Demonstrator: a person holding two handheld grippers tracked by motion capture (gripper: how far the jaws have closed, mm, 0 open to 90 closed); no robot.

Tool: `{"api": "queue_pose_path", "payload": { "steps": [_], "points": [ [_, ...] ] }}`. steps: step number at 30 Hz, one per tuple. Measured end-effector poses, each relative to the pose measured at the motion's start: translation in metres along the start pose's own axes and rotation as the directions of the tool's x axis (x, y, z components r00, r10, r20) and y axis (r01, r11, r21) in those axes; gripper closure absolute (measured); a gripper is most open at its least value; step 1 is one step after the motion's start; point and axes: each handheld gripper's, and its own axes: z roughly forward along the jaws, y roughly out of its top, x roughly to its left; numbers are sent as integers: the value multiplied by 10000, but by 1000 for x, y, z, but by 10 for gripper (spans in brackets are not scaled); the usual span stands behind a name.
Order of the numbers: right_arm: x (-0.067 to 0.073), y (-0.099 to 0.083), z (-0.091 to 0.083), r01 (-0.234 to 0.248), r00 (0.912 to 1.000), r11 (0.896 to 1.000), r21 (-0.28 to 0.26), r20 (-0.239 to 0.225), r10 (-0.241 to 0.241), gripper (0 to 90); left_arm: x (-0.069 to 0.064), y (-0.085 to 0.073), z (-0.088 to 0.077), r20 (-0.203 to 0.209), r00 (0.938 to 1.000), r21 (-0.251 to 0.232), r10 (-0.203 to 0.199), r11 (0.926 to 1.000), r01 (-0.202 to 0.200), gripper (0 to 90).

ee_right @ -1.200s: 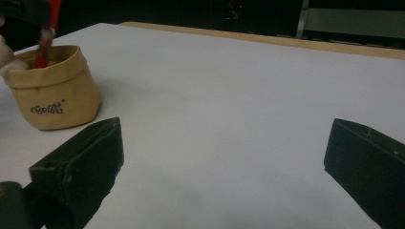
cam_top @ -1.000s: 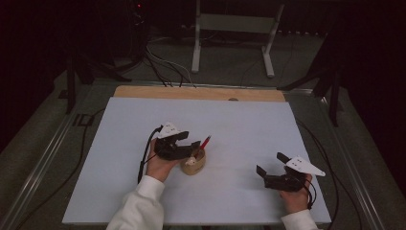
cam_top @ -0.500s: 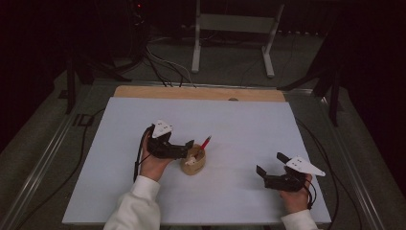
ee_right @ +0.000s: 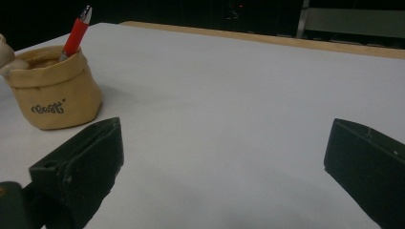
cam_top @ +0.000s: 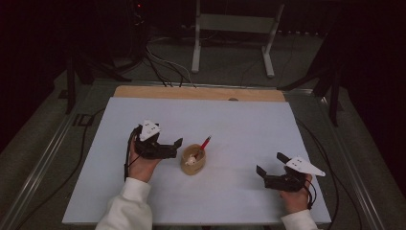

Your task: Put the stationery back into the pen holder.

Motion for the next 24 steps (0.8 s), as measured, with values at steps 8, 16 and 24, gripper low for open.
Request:
{"api": "queue_pose_path", "payload": {
  "steps": [8, 16, 24],
  "points": [
    [0, 0, 0, 3, 10000, 10000, 14, -4, -3, 2, 19, -7, -21, -393, 9990, -178, -206, 9996, 199, 4],
    [1, 0, 1, 3, 10000, 10000, 11, -15, -3, 2, 28, -12, -33, -462, 9985, -359, -300, 9990, 284, 4],
    [1, 0, 0, 15, 10000, 10000, 22, -28, -15, 2, 37, -23, -43, -534, 9979, -269, -357, 9990, 343, 4]
  ]
}}
